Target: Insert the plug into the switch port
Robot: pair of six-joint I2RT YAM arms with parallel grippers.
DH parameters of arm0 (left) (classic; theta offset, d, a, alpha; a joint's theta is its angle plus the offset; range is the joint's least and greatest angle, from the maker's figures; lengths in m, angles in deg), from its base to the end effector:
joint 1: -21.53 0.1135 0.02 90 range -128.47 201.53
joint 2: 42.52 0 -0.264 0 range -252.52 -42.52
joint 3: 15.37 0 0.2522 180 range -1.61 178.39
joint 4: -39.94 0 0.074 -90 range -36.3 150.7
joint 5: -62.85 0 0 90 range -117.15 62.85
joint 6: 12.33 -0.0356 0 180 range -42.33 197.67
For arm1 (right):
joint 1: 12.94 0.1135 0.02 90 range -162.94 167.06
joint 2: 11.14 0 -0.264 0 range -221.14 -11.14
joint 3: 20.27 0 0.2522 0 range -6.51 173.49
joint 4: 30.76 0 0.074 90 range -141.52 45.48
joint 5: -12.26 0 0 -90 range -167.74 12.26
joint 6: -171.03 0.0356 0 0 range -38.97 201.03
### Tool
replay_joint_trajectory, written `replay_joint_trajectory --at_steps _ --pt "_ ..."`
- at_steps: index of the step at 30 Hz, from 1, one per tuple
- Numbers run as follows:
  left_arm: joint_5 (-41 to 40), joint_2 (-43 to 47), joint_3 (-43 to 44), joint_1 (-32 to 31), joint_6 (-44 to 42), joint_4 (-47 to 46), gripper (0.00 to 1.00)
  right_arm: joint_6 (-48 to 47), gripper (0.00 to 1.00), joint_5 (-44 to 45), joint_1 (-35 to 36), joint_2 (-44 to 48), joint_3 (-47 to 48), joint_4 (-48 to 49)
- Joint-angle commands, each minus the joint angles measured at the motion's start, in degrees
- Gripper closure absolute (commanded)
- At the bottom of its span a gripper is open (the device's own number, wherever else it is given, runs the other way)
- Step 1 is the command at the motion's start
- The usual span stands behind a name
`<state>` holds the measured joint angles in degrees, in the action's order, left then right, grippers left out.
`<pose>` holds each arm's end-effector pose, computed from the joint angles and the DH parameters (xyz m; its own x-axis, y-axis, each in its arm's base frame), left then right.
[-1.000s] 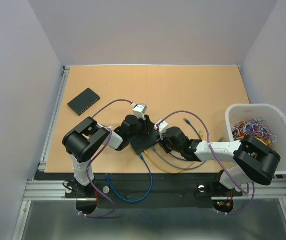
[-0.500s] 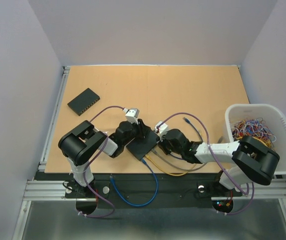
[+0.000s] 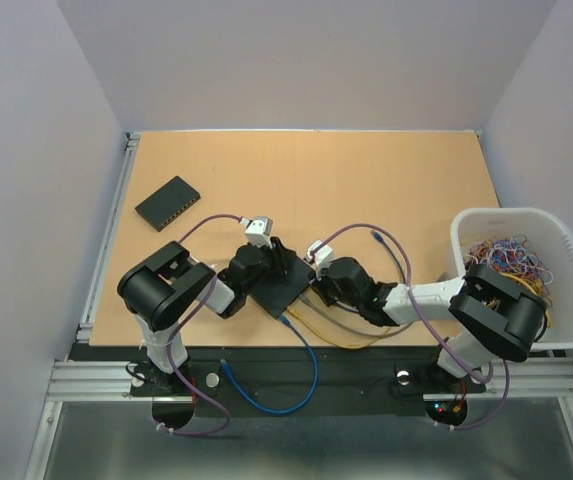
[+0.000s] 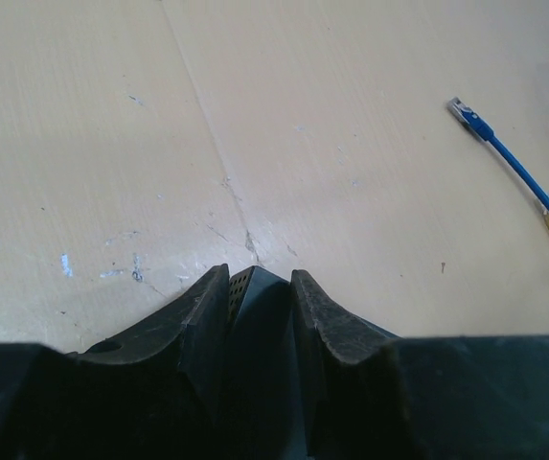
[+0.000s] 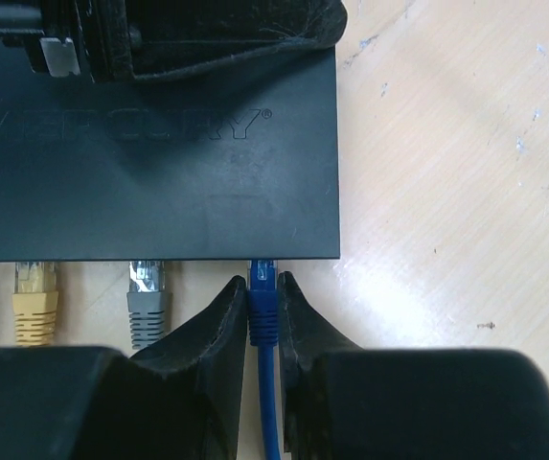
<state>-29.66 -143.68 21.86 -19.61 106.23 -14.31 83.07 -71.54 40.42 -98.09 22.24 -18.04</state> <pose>0.2194 -0.1896 0.1275 -0.4099 -0.2761 -0.8693 0.4882 0.7387 -0.4648 0.1696 0.2216 0.1430 -0.3400 -0.3979 -0.8521 -0.7312 0.6816 -0.0265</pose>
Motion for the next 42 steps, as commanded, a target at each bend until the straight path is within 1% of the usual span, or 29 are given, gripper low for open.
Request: replay_joint_trajectory --at_steps 1,5,8,14,19,23,26,29,33,35,36,37,38,40,41,42 --pt "23.50 -3.95 -1.58 -8.33 6.60 9.39 0.59 2.17 1.00 -1.19 0.16 -3.66 7.98 22.82" --pt "24.47 -6.23 0.00 -8.42 6.08 8.77 0.59 2.61 1.00 -0.49 0.16 -5.67 10.18 23.00" --pt "24.39 -7.03 2.36 -8.42 4.24 10.70 0.59 3.93 1.00 1.79 0.16 -7.08 10.19 23.09" --pt "23.33 -8.69 7.64 -8.42 1.68 17.37 0.59 8.23 1.00 10.32 0.16 -7.79 7.11 23.09" --pt "20.97 -8.96 12.65 -7.99 -0.69 24.75 0.58 10.78 1.00 13.66 0.16 -8.31 5.79 23.00" --pt "19.91 -8.88 16.52 -6.85 -1.75 28.71 0.55 11.84 0.99 16.39 0.16 -8.40 5.35 22.74" --pt "18.59 -8.17 18.54 -5.27 -2.45 32.14 0.50 12.46 1.00 17.62 0.16 -8.23 5.17 22.21" --pt "19.02 -6.77 22.05 -2.64 -2.89 34.69 0.44 12.90 0.99 17.97 0.16 -8.49 4.73 22.21" --pt "18.85 -5.10 26.80 0.00 -4.12 38.64 0.43 12.90 1.00 18.06 0.16 -9.37 5.00 22.21" --pt "17.63 -4.05 30.04 0.80 -5.61 42.42 0.43 12.72 0.99 18.41 0.16 -9.55 5.26 22.12" --pt "17.18 -3.61 30.93 1.50 -6.14 45.04 0.43 12.55 0.99 18.67 0.16 -9.63 5.43 22.12" --pt "16.75 -3.25 31.90 1.85 -6.84 46.03 0.43 12.29 0.95 18.85 0.16 -9.63 5.61 21.95" --pt "16.22 -2.38 33.13 2.21 -7.54 46.91 0.43 12.11 0.85 19.20 0.16 -9.72 5.79 21.86" --pt "16.21 -1.50 33.66 3.52 -7.81 48.05 0.42 11.93 0.77 19.47 0.16 -9.63 5.79 21.69" --pt "16.39 -0.80 34.10 3.96 -7.99 48.32 0.42 11.84 0.68 19.73 0.16 -9.55 5.79 21.68" --pt "16.39 -0.53 34.19 4.40 -8.16 48.93 0.42 11.76 0.65 19.64 0.07 -9.46 5.61 21.51"
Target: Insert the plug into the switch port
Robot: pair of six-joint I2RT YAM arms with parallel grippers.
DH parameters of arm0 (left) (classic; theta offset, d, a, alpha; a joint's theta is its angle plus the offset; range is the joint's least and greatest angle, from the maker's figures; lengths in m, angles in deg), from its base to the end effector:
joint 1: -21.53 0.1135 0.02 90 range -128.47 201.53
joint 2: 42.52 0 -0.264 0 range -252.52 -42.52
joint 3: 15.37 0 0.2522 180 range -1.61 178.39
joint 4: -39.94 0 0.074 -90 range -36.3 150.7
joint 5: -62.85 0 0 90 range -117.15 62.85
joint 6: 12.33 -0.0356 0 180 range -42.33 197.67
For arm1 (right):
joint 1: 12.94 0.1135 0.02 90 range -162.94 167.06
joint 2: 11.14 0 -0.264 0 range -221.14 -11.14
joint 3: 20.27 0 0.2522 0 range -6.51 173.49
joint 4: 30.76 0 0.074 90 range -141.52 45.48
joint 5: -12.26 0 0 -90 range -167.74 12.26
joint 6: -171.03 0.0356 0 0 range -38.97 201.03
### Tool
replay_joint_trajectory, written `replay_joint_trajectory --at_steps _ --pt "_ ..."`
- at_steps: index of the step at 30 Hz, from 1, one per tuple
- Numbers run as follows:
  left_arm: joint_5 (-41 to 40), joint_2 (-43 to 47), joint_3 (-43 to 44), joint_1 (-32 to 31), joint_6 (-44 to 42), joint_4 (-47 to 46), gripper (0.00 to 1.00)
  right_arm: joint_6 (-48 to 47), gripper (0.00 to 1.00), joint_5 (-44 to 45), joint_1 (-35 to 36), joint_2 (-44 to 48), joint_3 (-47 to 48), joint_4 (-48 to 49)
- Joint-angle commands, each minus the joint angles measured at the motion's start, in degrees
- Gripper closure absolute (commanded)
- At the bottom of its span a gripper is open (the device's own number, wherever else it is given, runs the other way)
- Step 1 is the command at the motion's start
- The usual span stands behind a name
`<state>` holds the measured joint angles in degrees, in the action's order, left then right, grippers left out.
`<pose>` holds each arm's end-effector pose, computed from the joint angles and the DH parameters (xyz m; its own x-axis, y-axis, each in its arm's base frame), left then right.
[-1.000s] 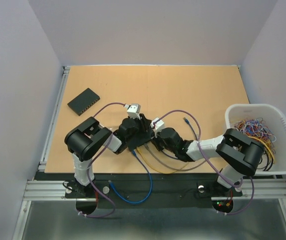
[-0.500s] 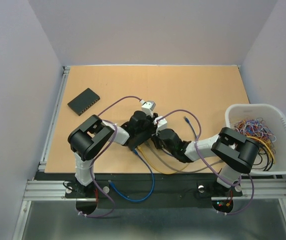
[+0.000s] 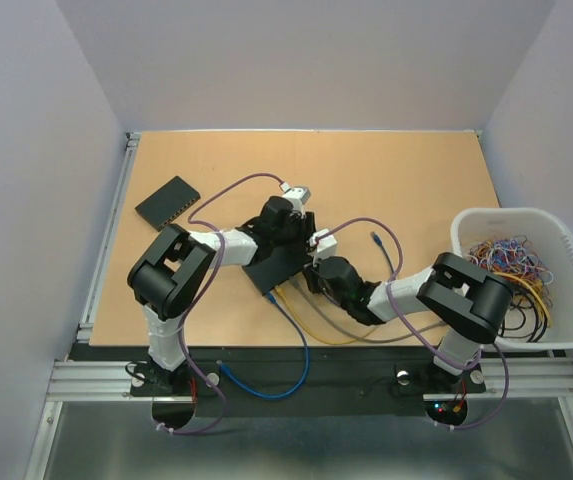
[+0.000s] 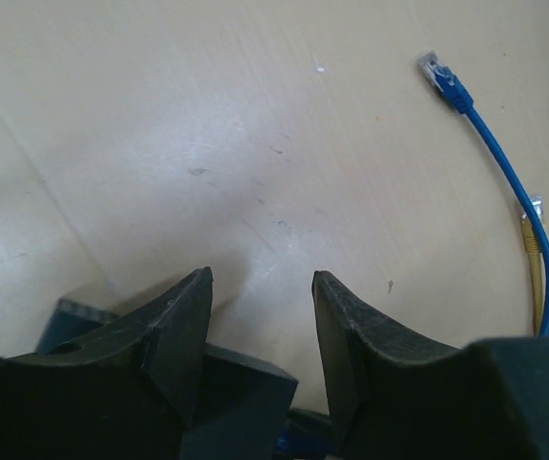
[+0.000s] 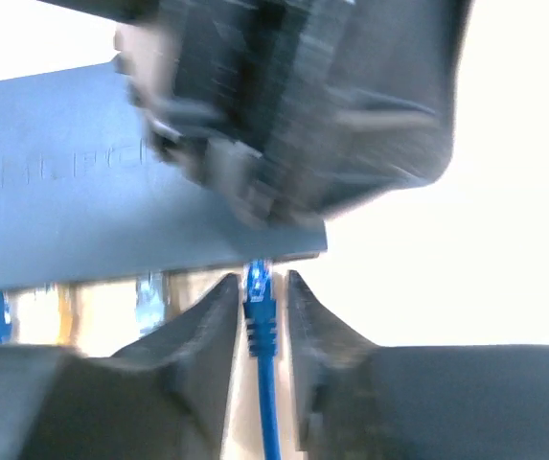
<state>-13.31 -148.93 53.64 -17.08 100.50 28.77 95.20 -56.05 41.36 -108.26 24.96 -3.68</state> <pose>0.3012 -0.2515 0.1656 -0.6185 0.0118 -0.7857 0.5790 0.6829 -0.4455 0.1890 0.2405 0.1321 -0.3742 -0.1310 -0.9181 -0.4819 0.8733 0.0718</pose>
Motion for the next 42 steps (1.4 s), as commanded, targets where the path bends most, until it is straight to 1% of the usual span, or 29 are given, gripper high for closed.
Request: replay_joint_trajectory --at_steps 1,6,10,14,17,20,23,24,29,30,32,33,37,39,42 --pt "-0.05 5.07 2.50 2.13 -2.70 6.03 0.42 -0.38 0.62 4.23 -0.78 0.88 2.82 7.06" --pt "-0.40 6.91 3.11 4.24 -3.75 7.35 0.42 -0.20 0.49 4.32 -0.87 2.46 1.85 6.62" --pt "-1.45 9.02 3.82 5.39 -4.90 9.54 0.42 -0.20 0.47 4.41 -0.78 3.69 1.15 5.83" --pt "-4.44 12.62 4.35 6.26 -5.52 11.92 0.42 0.59 0.46 3.71 -0.78 7.64 0.53 3.46" --pt "-8.83 16.75 3.73 6.53 -4.20 13.15 0.42 2.34 0.47 -0.05 -0.78 10.54 0.27 1.18" --pt "-10.77 22.20 1.10 6.53 -0.96 13.15 0.42 4.98 0.50 -4.88 -0.60 11.86 -0.52 0.29" --pt "-11.12 29.31 -2.94 6.44 0.55 14.38 0.43 6.57 0.53 -6.75 0.45 12.22 -0.97 -0.84" --pt "-11.47 33.59 -4.95 6.44 0.81 15.16 0.43 6.57 0.54 -6.84 0.97 11.87 -0.79 -1.55" --pt "-13.41 46.80 -7.78 6.44 1.25 26.40 0.43 5.08 0.55 -3.86 5.02 9.41 1.05 -8.39" --pt "-13.41 51.61 -8.65 6.27 1.25 27.73 0.43 4.90 0.55 -3.24 5.37 8.97 1.23 -9.02" --pt "-15.95 56.47 -9.54 6.27 0.73 31.51 0.43 4.81 0.55 -2.62 5.99 7.57 1.41 -9.90" --pt "-16.74 60.40 -9.54 6.27 0.20 34.30 0.42 4.90 0.55 -2.19 6.25 7.13 1.32 -10.08" --pt "-21.31 66.50 -8.75 6.35 -3.92 39.33 0.40 5.07 0.55 -0.08 6.34 5.02 1.50 -11.30" --pt "-25.26 68.52 -9.62 6.35 -5.16 40.22 0.40 4.81 0.55 0.98 6.34 3.87 2.20 -11.83" --pt "-26.68 70.63 -11.90 6.27 -5.16 39.79 0.40 4.64 0.56 0.90 6.34 2.03 3.43 -12.89"
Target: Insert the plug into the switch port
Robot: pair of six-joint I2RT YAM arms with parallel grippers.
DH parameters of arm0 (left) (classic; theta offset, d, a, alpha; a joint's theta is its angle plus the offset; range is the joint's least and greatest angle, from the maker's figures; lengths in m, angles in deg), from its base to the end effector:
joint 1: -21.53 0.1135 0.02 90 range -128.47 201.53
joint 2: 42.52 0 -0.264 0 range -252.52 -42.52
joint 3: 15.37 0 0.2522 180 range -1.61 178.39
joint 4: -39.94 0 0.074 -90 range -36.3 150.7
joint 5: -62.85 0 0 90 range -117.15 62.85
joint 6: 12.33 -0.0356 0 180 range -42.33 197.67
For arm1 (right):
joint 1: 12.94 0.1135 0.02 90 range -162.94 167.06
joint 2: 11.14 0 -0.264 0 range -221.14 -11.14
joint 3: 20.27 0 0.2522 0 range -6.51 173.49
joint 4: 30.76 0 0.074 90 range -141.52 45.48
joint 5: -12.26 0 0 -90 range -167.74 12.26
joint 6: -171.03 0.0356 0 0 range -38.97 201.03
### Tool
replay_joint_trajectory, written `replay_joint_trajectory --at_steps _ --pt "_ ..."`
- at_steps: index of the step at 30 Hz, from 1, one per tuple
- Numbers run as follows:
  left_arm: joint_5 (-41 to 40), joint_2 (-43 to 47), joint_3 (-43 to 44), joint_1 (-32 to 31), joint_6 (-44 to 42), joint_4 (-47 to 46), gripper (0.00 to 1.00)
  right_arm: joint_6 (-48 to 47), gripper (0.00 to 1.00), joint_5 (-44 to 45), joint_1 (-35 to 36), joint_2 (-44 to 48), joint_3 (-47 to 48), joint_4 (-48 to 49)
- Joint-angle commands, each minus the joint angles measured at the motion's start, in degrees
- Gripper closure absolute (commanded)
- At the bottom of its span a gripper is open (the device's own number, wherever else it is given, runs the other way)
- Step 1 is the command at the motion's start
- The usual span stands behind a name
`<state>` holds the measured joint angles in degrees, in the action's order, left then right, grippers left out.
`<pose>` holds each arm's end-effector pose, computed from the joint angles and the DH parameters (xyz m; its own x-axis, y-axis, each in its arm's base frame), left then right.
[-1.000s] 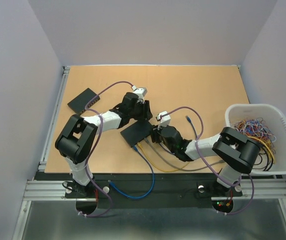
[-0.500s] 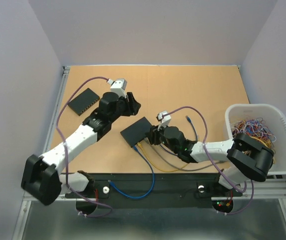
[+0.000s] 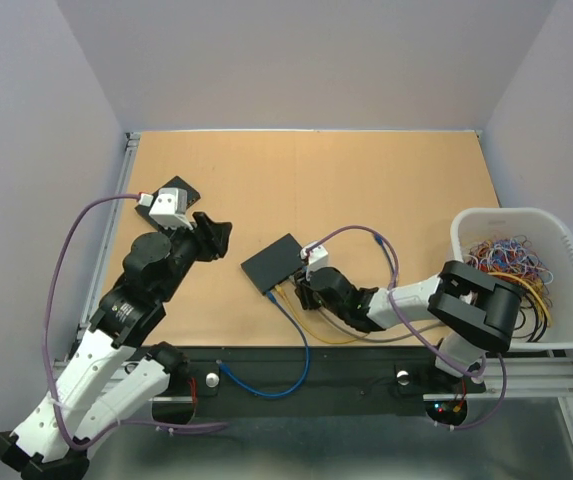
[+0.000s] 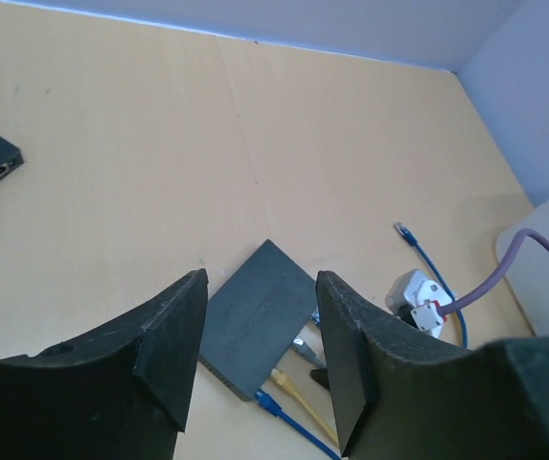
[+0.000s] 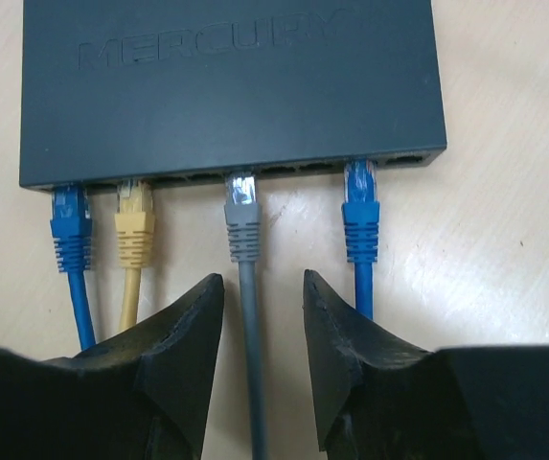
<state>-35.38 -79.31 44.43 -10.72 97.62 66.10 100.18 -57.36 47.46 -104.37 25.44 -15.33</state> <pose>0.1294 -0.0756 0.3642 -0.1826 -0.2841 -0.9413 0.3669 0.8685 -0.3333 0.1571 0.2514 0.1340 -0.4675 -0.2003 -0.8610 -0.5462 0.8313 0.1032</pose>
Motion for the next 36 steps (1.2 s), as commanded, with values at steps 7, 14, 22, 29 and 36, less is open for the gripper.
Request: replay_joint_trajectory --at_steps 7,14,22,29,36 --pt "-3.02 1.03 -2.80 -0.01 -2.63 1.48 0.39 -0.09 0.81 2.47 0.33 -5.47 6.02 -1.42" --pt "-2.67 2.25 -3.41 -0.09 -2.45 1.31 0.39 -1.14 0.98 10.72 0.24 -12.13 15.13 -4.57" --pt "-2.49 2.17 -3.59 -0.09 -2.45 1.31 0.39 -1.76 1.00 11.88 -3.71 -20.05 26.93 -8.54" --pt "-1.79 1.55 -3.77 -0.09 -2.72 1.04 0.39 -3.51 0.99 6.52 -10.65 -26.56 35.72 -9.06" --pt "-1.35 0.50 -3.68 -0.09 -2.98 0.87 0.40 -4.57 1.00 5.37 -16.71 -34.03 47.41 -11.17"
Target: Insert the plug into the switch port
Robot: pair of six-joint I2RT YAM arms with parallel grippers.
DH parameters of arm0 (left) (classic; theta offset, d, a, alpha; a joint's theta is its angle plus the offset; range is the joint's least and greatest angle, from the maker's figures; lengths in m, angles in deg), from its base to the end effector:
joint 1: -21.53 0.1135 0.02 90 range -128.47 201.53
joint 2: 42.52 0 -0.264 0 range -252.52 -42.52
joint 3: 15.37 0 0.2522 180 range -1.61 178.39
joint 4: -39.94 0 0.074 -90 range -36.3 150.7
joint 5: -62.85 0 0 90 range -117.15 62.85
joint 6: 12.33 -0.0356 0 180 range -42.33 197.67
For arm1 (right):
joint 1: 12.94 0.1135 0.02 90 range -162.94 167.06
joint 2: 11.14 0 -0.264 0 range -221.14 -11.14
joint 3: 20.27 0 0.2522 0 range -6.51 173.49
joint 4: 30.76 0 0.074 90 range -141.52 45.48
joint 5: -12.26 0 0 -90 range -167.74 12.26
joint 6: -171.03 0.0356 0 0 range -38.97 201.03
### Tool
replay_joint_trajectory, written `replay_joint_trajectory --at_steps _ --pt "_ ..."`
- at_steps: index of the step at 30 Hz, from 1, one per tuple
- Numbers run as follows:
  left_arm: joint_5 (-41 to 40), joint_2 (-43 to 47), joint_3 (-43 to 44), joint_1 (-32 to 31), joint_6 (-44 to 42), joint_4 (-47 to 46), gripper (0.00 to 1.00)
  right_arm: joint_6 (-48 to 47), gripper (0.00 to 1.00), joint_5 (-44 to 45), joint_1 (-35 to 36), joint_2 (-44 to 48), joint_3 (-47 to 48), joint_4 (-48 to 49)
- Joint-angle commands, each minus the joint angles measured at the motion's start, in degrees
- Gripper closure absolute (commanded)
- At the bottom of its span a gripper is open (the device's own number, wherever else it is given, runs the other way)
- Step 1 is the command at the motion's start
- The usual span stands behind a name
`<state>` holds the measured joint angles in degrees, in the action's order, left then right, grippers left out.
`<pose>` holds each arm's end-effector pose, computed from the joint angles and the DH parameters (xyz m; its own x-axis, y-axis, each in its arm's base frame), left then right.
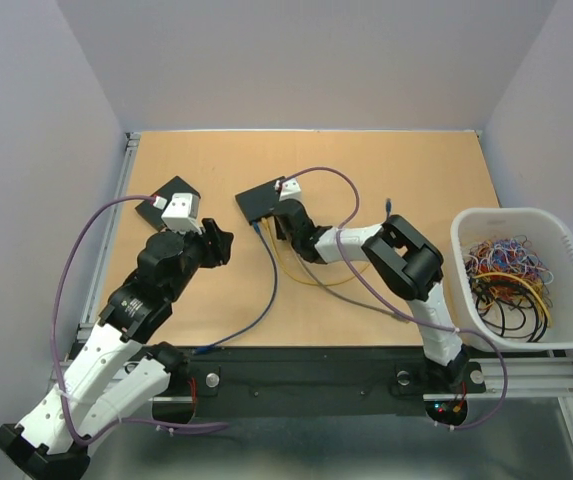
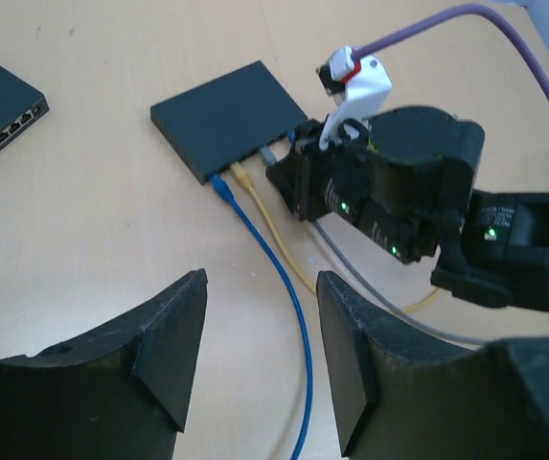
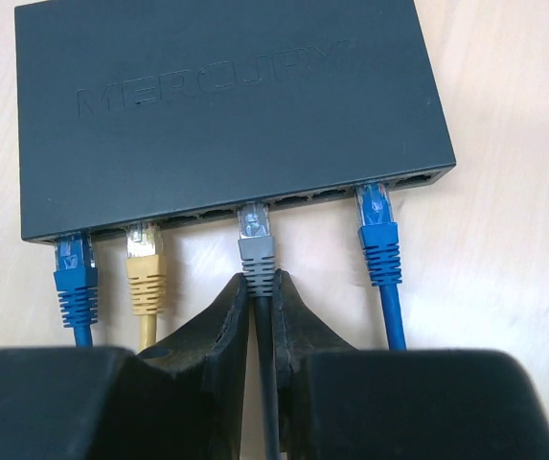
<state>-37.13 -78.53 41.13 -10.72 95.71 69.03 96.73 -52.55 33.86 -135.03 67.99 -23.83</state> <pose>0.1306 -0.0751 0.3407 -0.2381 -0.2104 -0.9482 0.3227 0.9036 -0.2816 0.3296 0.3289 0.1347 -0.4258 -0.0957 -0.8997 -0.3000 0.9531 0.0406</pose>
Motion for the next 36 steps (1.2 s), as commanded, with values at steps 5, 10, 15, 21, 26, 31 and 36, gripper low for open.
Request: replay_joint_trajectory --at_steps 5,10,15,21,26,31,36 --pt "0.13 -0.55 -0.47 -0.09 -1.08 -2.15 0.39 -0.24 0.99 0.83 -5.32 -6.97 12.06 -4.42" --pt "0.13 -0.64 -0.55 -0.09 -1.08 -2.15 0.39 -0.67 0.74 -0.05 -6.11 -7.07 14.80 -4.96" --pt "-0.04 -1.08 -0.47 -0.09 -0.99 -2.06 0.39 -0.32 0.46 -2.94 -6.11 -3.03 10.24 -5.30" --pt "-0.48 -1.43 -0.47 -0.09 -0.90 -2.06 0.39 -0.41 0.37 -7.87 -6.03 5.05 4.53 -5.66" --pt "-0.66 -1.96 -0.38 -0.01 -0.90 -2.06 0.40 -1.02 0.32 -10.25 -5.85 11.47 1.62 -8.11" --pt "-0.74 -1.96 -0.47 -0.09 -0.90 -2.06 0.40 0.11 0.15 -14.45 -5.59 20.95 -4.25 -10.49" --pt "-0.83 -1.96 -0.55 -0.01 -0.90 -2.06 0.40 1.70 0.01 -19.38 -5.32 29.22 -10.68 -12.25"
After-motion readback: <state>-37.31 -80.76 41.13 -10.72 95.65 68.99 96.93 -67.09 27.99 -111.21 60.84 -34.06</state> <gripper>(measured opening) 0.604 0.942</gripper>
